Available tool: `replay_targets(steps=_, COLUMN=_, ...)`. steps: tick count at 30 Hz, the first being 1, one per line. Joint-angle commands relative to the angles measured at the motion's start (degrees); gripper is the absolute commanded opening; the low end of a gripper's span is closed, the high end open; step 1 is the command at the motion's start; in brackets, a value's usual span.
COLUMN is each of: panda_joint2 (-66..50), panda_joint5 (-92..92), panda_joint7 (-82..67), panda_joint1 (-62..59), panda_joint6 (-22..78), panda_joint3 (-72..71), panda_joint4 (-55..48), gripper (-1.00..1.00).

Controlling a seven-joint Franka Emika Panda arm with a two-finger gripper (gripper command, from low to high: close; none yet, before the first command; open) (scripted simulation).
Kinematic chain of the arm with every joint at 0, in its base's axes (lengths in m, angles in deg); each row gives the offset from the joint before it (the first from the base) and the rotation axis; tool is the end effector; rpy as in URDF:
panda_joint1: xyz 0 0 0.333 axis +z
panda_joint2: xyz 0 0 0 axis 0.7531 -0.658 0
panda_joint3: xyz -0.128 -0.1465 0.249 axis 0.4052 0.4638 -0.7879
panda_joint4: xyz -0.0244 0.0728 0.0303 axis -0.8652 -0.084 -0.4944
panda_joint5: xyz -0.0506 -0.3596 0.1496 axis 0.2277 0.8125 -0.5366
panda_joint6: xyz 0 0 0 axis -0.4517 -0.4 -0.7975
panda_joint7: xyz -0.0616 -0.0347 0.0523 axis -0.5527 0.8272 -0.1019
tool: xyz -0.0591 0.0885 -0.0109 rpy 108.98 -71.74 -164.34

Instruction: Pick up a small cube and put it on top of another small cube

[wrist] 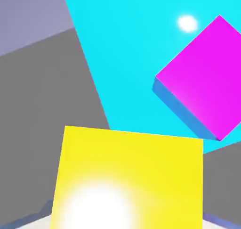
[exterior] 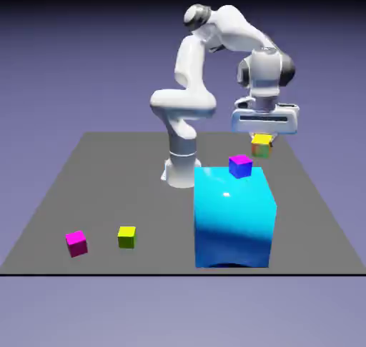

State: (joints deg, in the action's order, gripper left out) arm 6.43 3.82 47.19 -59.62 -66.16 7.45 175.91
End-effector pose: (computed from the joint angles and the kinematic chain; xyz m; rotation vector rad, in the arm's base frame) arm 0.2980 0.2402 0.4311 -2.4981 1.7466 -0.1691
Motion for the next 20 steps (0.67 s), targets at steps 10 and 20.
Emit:
replay_targets(steps=10, panda_joint2=-4.49, panda_joint5=19.33, panda_joint7=22.22, panda_joint1=4.12, panda_joint6=4.21, panda_joint3=11.22, panda_joint4=-4.22, gripper=-1.0)
replay_targets(steps=20, panda_joint2=-7.29, panda_joint5=19.07, panda_joint7=22.82, panda_joint1=3.47, panda_joint6=-2.6, panda_joint3=9.21, panda_joint4=-0.15, gripper=1.0)
